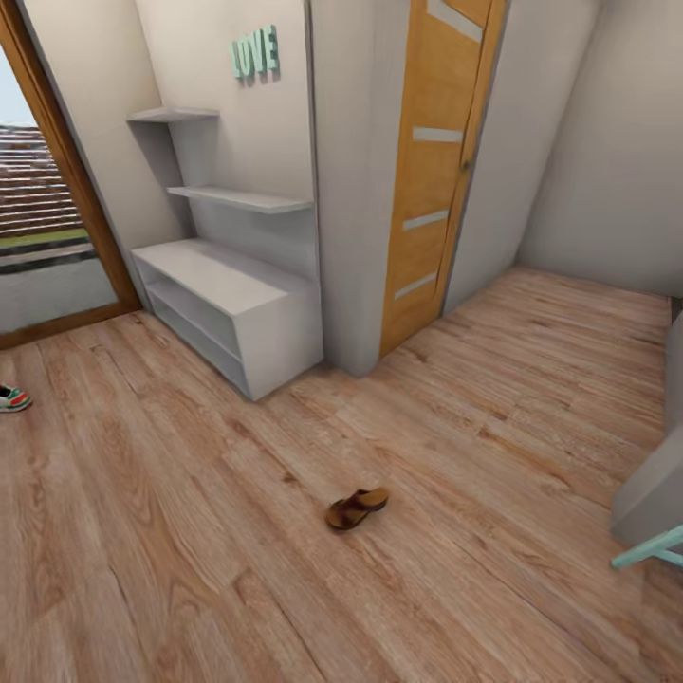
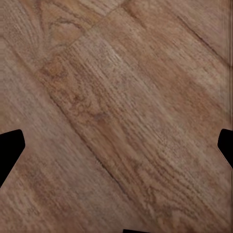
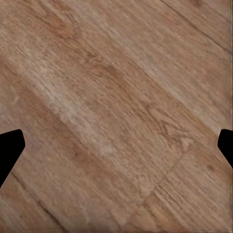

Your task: Pick up the two gym shoes and the two sandals from the corridor floor and place them onto the hallstand (shoe rack) in the corridor, making sure they are on the rack and not on the floor. Arrange them so the two gym shoes are next to each other and the two sandals are next to each other.

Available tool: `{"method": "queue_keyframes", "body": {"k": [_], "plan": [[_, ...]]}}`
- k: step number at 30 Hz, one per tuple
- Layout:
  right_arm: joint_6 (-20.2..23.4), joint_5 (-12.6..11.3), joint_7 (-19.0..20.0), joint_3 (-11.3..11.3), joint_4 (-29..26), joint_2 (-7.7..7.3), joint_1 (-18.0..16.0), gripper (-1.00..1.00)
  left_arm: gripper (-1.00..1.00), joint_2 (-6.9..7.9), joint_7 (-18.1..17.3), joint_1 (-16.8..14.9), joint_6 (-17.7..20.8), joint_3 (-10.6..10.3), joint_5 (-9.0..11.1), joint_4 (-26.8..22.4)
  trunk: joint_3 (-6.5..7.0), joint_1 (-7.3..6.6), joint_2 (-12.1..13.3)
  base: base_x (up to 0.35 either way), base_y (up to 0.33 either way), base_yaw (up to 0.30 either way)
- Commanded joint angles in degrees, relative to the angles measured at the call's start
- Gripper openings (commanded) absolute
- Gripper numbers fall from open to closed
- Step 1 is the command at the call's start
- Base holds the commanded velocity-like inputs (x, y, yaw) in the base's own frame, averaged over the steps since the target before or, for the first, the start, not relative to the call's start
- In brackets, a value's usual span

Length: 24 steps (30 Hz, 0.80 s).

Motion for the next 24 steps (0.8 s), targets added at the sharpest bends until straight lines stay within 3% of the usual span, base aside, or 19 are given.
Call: {"method": "queue_keyframes", "body": {"k": [1,24], "plan": [[-0.2,0.0,0.0,0.0,0.1,0.0,0.0,1.0,1.0,0.02,0.0,0.0,-0.2,-0.1,0.4,0.0,-0.04,-0.01,0.0,0.0,0.0,-0.259],[-0.2,0.0,0.0,0.0,0.1,0.0,0.0,1.0,1.0,0.13,0.0,0.0,-0.2,0.0,0.5,0.0,-0.04,-0.01,0.0,0.003,0.0,-0.259]]}}
